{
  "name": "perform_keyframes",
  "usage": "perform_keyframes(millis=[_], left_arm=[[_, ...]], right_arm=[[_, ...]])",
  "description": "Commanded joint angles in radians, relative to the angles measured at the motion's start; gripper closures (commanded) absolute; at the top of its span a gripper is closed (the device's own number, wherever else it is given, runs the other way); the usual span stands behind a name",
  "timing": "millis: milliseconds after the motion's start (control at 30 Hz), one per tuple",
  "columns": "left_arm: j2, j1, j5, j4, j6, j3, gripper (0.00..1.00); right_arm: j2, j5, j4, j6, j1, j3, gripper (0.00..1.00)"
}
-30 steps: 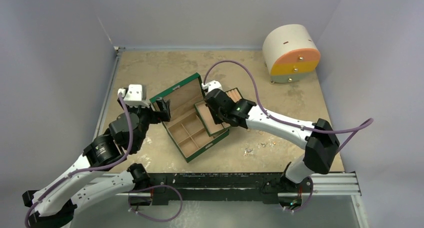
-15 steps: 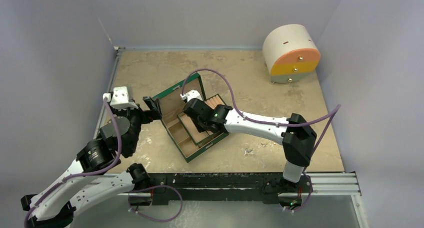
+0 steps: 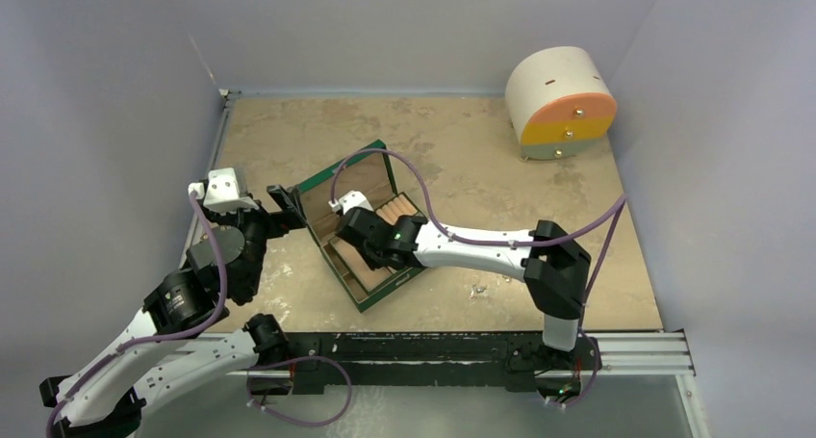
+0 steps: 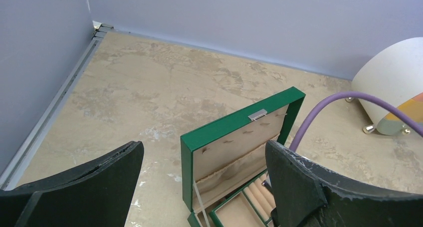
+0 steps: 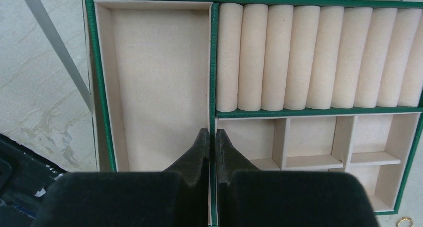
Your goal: Organize the mixed jewelry
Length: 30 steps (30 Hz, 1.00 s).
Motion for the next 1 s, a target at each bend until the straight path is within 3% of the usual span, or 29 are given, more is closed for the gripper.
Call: perform_keyframes(millis=[0,433,967], left_arm=[[-0.006,-0.003,-0.018,0.010,-0.014,0.003,0.08],[-0.004,-0.003,-0.017,0.011,-0.015,0.003,0.08],[-0.006,-0.002,-0.015,0.011,-0.015,0.004,0.08]], right_arm=[[0.017,0.043,0.019,0.008,0.022,0.066,1.00],[0.064,0.099,0.000,0.068,0.031,0.104,1.00],[0.099,0.056,-0.012,0.089,0.055,0.124,1.00]])
